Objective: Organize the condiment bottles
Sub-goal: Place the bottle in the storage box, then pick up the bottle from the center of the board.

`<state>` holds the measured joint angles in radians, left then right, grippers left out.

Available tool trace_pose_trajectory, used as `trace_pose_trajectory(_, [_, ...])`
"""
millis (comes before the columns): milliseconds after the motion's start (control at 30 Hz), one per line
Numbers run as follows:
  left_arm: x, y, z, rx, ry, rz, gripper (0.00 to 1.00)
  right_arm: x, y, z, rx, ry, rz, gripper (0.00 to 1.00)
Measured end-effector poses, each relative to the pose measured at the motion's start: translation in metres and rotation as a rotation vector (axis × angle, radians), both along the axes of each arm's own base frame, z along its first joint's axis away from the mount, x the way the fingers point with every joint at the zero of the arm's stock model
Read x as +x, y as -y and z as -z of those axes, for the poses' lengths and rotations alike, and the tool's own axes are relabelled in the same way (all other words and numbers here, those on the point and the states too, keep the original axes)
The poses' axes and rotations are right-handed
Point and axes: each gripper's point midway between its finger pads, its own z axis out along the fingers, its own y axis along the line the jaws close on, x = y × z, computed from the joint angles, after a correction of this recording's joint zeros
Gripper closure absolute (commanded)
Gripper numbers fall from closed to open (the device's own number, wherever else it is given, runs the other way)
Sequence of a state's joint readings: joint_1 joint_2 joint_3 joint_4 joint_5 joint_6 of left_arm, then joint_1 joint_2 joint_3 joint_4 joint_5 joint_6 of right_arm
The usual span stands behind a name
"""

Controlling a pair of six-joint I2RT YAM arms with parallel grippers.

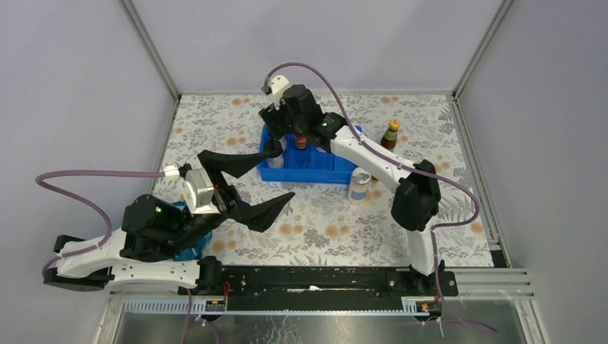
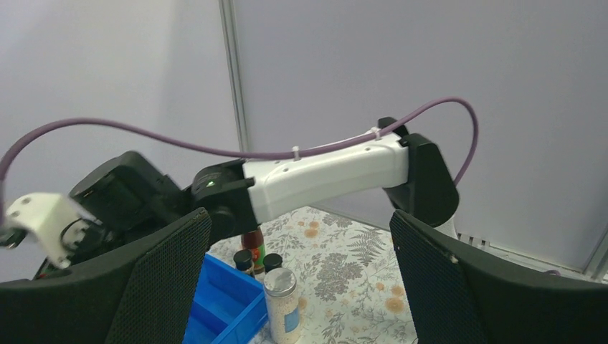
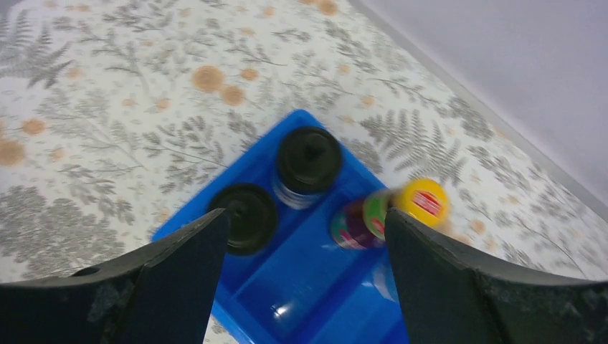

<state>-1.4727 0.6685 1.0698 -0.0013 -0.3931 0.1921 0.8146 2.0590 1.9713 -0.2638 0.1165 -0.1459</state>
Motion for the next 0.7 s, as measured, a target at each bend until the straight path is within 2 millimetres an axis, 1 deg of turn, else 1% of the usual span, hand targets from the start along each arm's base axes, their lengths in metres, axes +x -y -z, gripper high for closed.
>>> trace_pose_trajectory(100, [0.001, 0.0, 0.001, 0.0, -0.009, -0.006, 0.01, 0.005, 0.027, -0.01, 0.003, 0.035, 0.073, 0.13])
trace_pose_trajectory(133, [0.002, 0.001, 0.001, 0.001, -0.011, -0.009, 0.01, 0.007, 0.039, -0.013, 0.004, 0.045, 0.105, 0.13])
trace_pose_trajectory(267, [0.005, 0.006, 0.006, 0.015, -0.027, -0.022, 0.01, 0.018, 0.093, -0.019, 0.004, 0.074, 0.249, 0.12])
trace_pose_trajectory(367, [0.008, 0.013, 0.014, 0.044, -0.038, -0.036, 0.01, 0.02, 0.133, -0.022, 0.007, 0.088, 0.35, 0.11])
trace_pose_trajectory(400, [0.009, 0.015, 0.017, 0.054, -0.041, -0.04, 0.01, 0.016, 0.148, -0.023, 0.006, 0.097, 0.389, 0.11])
trace_pose_trajectory(467, [0.011, 0.02, 0.022, 0.071, -0.047, -0.049, 0.01, 0.015, 0.166, -0.025, 0.004, 0.113, 0.436, 0.1])
trace_pose_trajectory(567, [0.013, 0.029, 0.029, 0.098, -0.056, -0.061, 0.01, 0.003, 0.188, -0.033, 0.01, 0.145, 0.491, 0.09])
trace_pose_trajectory(700, [0.017, 0.044, 0.043, 0.15, -0.07, -0.077, 0.01, -0.012, 0.216, -0.049, 0.036, 0.201, 0.566, 0.08])
